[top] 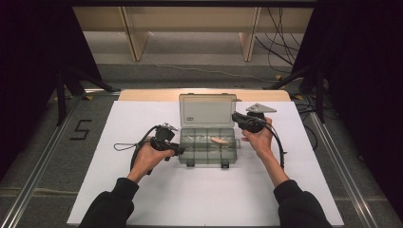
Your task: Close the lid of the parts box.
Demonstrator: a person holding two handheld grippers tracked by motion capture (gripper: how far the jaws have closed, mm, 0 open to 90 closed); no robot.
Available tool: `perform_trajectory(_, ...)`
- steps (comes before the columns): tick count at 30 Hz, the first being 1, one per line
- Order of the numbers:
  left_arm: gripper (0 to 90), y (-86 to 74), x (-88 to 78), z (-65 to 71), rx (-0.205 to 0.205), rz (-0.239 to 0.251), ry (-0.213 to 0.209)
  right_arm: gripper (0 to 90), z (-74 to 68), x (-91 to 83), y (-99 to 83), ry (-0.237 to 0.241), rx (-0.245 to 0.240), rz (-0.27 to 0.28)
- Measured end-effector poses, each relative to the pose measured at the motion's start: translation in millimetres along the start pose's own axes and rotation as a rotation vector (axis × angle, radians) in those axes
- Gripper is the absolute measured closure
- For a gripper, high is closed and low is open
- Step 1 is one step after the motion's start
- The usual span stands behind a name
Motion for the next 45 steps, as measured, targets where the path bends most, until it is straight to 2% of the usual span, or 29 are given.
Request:
perform_trajectory(1, 64.7, 0.5, 0.4, 0.2, -0.002, 0.005, -0.001, 83.7, 0.4, 0.2, 0.1, -0.003, -0.006, 0.009)
perform_trajectory(3, 64.3, 0.8, 0.0, -0.5, 0.001, 0.007, 0.002, 83.7, -1.7, -0.2, -1.1, 0.003, 0.016, 0.005)
perform_trajectory(6, 62.4, 2.5, -0.3, -0.6, 0.003, 0.021, 0.015, 83.7, -0.9, 0.3, -0.5, -0.009, 0.011, 0.017)
perform_trajectory(8, 56.9, 4.4, -1.8, -1.3, 0.001, 0.028, 0.022, 83.8, 0.1, 0.3, -0.4, -0.009, 0.004, 0.023)
perform_trajectory(9, 52.7, 6.4, -2.9, -2.0, -0.006, 0.042, 0.030, 83.8, -1.8, -1.2, -1.4, 0.000, 0.022, 0.006)
perform_trajectory(10, 47.5, 7.8, -4.2, -2.8, -0.008, 0.048, 0.036, 83.8, -1.1, -0.7, -0.8, -0.006, 0.015, 0.016)
perform_trajectory(12, 41.7, 12.9, -8.6, -5.1, 0.002, 0.072, 0.055, 83.9, -0.7, -0.3, -0.6, -0.010, 0.006, 0.024)
perform_trajectory(15, 34.5, 22.2, -15.6, -6.3, -0.010, 0.111, 0.070, 83.8, -0.8, -0.4, -0.6, -0.011, 0.005, 0.025)
perform_trajectory(16, 33.7, 26.6, -17.7, -6.6, -0.014, 0.134, 0.076, 83.8, -0.9, 0.0, -0.3, -0.011, 0.007, 0.029)
perform_trajectory(18, 32.4, 33.9, -22.1, -7.4, -0.012, 0.147, 0.078, 83.8, -1.3, -0.4, -0.5, -0.007, 0.017, 0.021)
perform_trajectory(22, 31.8, 51.5, -32.4, -9.0, 0.004, 0.175, 0.097, 83.8, -0.8, -0.1, -0.3, -0.009, 0.005, 0.027)
perform_trajectory(27, 40.9, 73.3, -47.9, -9.0, 0.041, 0.202, 0.107, 83.7, -0.8, -0.3, -0.3, -0.008, 0.002, 0.030)
perform_trajectory(30, 50.4, 86.8, -55.8, -11.9, 0.066, 0.221, 0.118, 83.7, -2.3, -0.2, -0.7, -0.003, 0.011, 0.027)
perform_trajectory(31, 55.0, 92.4, -58.4, -13.1, 0.070, 0.230, 0.126, 83.7, -0.3, -2.9, -2.8, -0.016, -0.004, -0.003)
perform_trajectory(32, 58.9, 96.3, -60.8, -14.5, 0.083, 0.230, 0.133, 83.7, 0.6, -1.4, -1.1, -0.021, -0.012, 0.022)
perform_trajectory(35, 70.9, 108.2, -66.1, -17.0, 0.117, 0.244, 0.165, 83.6, 0.2, -1.6, -1.3, -0.017, -0.013, 0.021)
perform_trajectory(36, 74.5, 113.9, -65.4, -16.2, 0.107, 0.277, 0.164, 83.6, -0.5, -1.0, -0.8, -0.010, -0.014, 0.029)
perform_trajectory(40, 83.5, 126.0, -69.0, -19.2, 0.136, 0.289, 0.194, 83.5, -0.1, -0.9, -0.8, -0.016, -0.015, 0.033)
perform_trajectory(42, 86.4, 130.8, -71.7, -21.6, 0.140, 0.294, 0.205, 83.6, -0.8, -0.7, -0.8, -0.013, -0.010, 0.033)
perform_trajectory(43, 87.5, 135.3, -71.4, -22.2, 0.129, 0.317, 0.205, 83.5, -0.2, -1.1, -1.0, -0.018, -0.012, 0.031)
perform_trajectory(45, 88.6, 139.4, -73.4, -25.4, 0.133, 0.312, 0.210, 83.5, -0.3, -1.0, -1.1, -0.017, -0.011, 0.031)
Point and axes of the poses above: each handheld gripper's, and its own axes: x roughly forward along the jaws, y roughly out of its top, z roughly to its right, the point moved 9 cm from there along x, roughly forward along the jaws, and after that the axes turned 12 degrees about -y, right-handed, at the moved point
